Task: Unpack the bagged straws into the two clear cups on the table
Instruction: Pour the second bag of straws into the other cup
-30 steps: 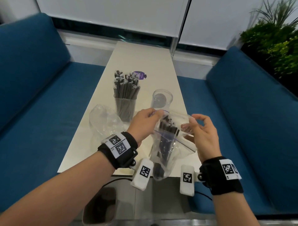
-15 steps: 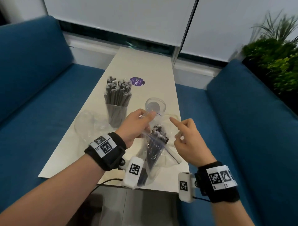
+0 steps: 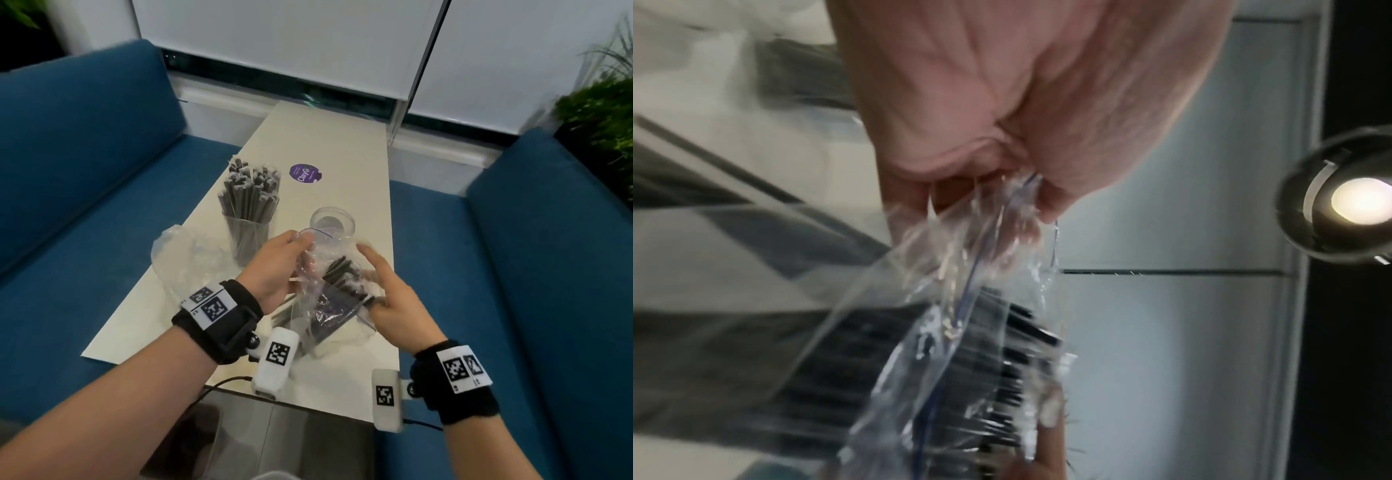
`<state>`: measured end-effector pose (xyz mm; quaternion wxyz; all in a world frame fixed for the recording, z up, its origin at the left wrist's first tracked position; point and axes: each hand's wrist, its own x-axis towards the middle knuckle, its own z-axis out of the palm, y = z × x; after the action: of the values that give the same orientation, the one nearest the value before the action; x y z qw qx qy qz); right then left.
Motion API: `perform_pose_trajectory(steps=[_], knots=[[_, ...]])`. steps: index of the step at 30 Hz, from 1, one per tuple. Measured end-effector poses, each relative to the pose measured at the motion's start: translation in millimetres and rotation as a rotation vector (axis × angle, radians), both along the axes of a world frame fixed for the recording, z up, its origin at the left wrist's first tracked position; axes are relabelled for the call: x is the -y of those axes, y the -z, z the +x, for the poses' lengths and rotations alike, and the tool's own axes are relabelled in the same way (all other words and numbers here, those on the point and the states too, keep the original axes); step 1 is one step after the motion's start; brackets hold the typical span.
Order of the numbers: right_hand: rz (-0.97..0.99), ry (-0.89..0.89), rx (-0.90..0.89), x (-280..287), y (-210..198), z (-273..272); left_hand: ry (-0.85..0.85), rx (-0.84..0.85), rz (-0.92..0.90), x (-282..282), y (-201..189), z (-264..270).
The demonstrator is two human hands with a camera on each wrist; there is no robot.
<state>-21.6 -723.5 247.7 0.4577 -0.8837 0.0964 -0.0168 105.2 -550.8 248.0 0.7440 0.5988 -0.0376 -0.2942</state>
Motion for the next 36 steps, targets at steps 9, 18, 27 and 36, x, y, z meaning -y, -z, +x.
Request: perform_pose_trajectory(steps=[9, 18, 27, 36], knots=[[0.243, 0.163, 0.031, 7.3, 31.6, 2.0, -0.023, -0.027, -0.128, -7.2, 34.2, -2.7], [0.462, 0.264, 0.133, -4.4, 47.4, -0.9, 0.152, 0.318, 0.145, -20.9, 47.0, -15.7], [0.634, 0.350, 0.108, -17.5, 63.2, 15.4, 0.425, 0.332, 0.166, -28.2, 61.5, -2.2], [0.821, 0.208, 0.062, -0.8, 71.8, 10.6, 0.290, 0.542, 0.325, -19.4, 67.9, 1.1]])
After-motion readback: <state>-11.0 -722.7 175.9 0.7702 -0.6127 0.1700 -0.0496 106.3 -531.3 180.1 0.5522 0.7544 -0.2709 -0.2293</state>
